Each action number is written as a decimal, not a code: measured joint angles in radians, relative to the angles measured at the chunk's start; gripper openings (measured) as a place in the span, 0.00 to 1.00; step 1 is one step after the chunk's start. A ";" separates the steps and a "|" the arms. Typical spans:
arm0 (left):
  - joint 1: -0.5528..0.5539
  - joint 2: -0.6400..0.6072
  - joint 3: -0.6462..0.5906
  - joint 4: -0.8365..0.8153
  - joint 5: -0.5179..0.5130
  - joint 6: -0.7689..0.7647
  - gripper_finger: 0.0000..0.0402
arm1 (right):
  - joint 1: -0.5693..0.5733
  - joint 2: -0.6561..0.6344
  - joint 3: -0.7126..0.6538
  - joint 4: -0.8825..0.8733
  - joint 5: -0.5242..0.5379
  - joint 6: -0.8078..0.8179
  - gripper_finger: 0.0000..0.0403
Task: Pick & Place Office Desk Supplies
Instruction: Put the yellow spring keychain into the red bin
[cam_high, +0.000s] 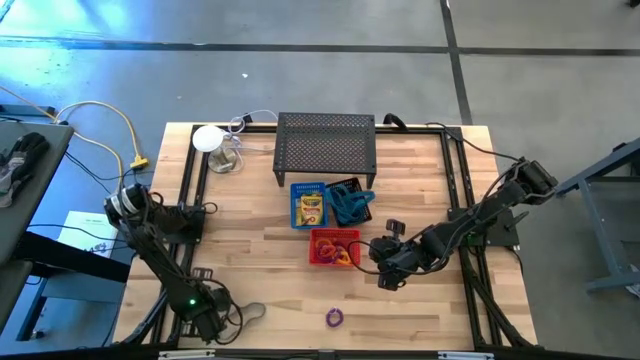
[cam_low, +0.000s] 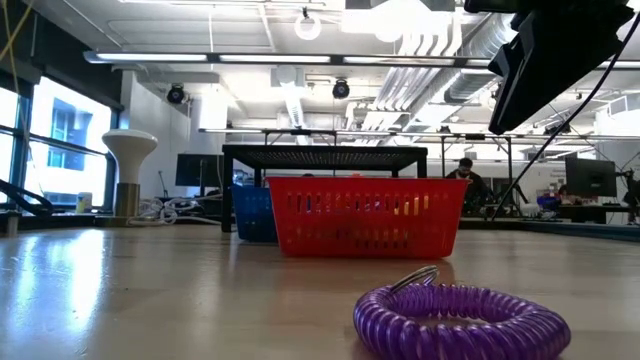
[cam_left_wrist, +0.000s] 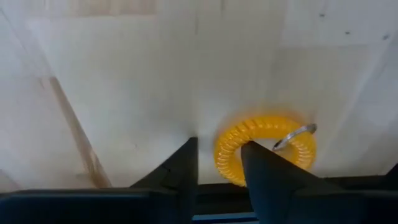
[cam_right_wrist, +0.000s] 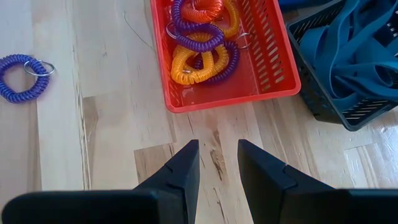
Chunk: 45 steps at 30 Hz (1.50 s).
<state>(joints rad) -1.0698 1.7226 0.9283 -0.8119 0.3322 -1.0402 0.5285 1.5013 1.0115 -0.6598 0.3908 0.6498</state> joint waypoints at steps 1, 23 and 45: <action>0.000 -0.001 0.000 0.001 0.010 -0.005 0.24 | 0.000 0.000 0.000 0.000 0.000 0.000 0.24; 0.313 -0.138 0.193 -0.085 -0.084 0.297 0.01 | 0.000 0.000 0.000 0.039 -0.001 -0.053 0.24; 0.794 0.002 0.303 0.676 -0.510 1.152 0.02 | 0.002 0.000 -0.016 0.069 -0.006 -0.081 0.24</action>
<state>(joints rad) -0.2755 1.7247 1.2317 -0.1356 -0.1780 0.1116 0.5304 1.5017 0.9959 -0.5906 0.3843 0.5687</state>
